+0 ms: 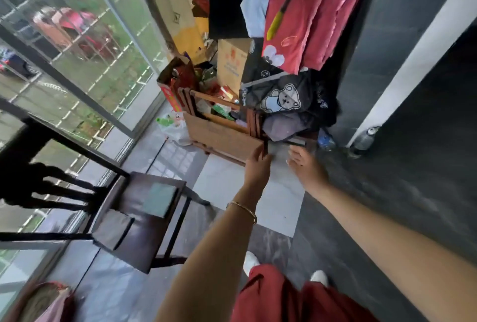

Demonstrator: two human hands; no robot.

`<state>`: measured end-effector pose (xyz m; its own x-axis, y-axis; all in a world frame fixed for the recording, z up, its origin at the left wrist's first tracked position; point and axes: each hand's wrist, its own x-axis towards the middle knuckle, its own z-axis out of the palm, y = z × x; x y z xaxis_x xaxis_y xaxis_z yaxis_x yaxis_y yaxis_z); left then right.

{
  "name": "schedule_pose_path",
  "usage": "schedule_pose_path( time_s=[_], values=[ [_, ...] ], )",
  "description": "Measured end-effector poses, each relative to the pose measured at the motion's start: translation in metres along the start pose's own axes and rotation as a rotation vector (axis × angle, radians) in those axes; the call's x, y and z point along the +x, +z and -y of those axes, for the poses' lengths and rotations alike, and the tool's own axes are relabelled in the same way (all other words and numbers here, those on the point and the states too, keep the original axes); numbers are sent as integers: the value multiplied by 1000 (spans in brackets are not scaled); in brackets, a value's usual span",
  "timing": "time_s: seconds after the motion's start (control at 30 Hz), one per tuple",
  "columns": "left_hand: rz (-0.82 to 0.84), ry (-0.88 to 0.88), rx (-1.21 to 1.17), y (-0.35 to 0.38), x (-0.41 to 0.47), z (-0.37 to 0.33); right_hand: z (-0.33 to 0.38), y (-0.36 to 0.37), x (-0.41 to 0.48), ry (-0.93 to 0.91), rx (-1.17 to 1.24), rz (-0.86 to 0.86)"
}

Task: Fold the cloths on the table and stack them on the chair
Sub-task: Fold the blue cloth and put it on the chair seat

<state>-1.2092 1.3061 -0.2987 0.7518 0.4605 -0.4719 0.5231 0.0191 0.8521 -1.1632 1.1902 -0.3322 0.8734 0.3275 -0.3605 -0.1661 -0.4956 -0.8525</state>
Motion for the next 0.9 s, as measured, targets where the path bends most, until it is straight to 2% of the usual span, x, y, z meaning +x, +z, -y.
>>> schedule_pose_path(
  time_s=[0.3,0.7,0.9],
  values=[
    [198,19,120,134,-31,-4,-67,-114,-42,77,20,-194],
    [505,105,327,304,-64,-9,-158,-244,-96,252,215,-508],
    [660,158,446,373,-70,-23,-182,-292,-102,302,282,-668]
  ],
)
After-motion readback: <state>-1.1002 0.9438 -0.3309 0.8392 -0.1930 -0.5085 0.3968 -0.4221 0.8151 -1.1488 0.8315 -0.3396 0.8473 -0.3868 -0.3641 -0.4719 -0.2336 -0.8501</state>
